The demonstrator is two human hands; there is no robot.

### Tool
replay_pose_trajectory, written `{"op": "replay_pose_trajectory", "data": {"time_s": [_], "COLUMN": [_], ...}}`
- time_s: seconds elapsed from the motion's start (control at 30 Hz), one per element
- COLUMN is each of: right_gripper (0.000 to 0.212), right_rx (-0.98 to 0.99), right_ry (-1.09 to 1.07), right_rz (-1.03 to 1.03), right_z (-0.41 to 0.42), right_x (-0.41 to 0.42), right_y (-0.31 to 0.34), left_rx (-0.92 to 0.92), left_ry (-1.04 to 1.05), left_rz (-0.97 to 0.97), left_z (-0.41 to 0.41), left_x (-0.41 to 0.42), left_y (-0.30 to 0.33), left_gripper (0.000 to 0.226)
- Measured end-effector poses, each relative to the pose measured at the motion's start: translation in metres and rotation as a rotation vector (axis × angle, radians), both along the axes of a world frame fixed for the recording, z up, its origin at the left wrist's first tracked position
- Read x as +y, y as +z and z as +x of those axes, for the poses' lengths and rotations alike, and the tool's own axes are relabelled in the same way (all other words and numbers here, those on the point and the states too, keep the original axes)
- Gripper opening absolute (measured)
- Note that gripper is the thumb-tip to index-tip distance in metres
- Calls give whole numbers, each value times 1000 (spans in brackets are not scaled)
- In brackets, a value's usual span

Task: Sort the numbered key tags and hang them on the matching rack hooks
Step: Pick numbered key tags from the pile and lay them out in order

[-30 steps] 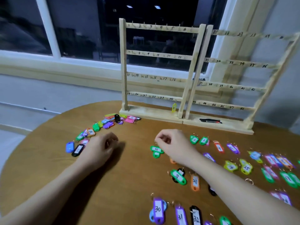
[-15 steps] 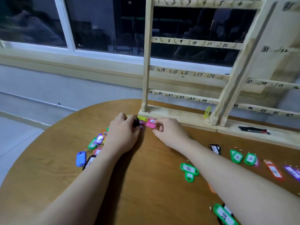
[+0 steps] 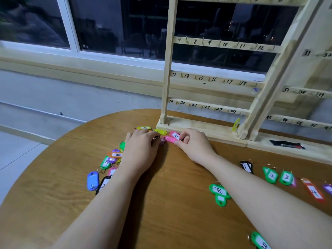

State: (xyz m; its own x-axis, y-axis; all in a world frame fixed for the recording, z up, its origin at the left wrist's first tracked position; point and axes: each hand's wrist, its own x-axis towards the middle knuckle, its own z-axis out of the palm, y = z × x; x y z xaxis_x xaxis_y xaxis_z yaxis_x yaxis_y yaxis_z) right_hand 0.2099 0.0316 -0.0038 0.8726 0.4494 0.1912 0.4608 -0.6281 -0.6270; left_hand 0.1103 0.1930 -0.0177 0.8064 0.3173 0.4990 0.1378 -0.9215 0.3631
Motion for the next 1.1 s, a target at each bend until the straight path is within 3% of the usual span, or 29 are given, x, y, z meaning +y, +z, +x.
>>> {"op": "replay_pose_trajectory", "data": {"time_s": [0.17,0.33,0.77,1.1], "right_gripper": [6,13,11,7], "right_rx": [15,17,211,271], "right_ry": [-1,-20,-176,-212], "right_rz": [54,71,409,468], "right_z": [-4,-5,-8,-7], "right_x": [-4,-7,-17,-18], "right_y": [1,1,1,4], "left_rx": [-42,-66,57,57], "left_ry": [-16,-70,-64,-102], "left_rz": [-172,-415,-309,-328], "left_z": [-3,-6,-7,-9], "left_x": [-2,2,-3,-2], "left_y": [9,9,11,13], "left_gripper": [19,18,24,16]}}
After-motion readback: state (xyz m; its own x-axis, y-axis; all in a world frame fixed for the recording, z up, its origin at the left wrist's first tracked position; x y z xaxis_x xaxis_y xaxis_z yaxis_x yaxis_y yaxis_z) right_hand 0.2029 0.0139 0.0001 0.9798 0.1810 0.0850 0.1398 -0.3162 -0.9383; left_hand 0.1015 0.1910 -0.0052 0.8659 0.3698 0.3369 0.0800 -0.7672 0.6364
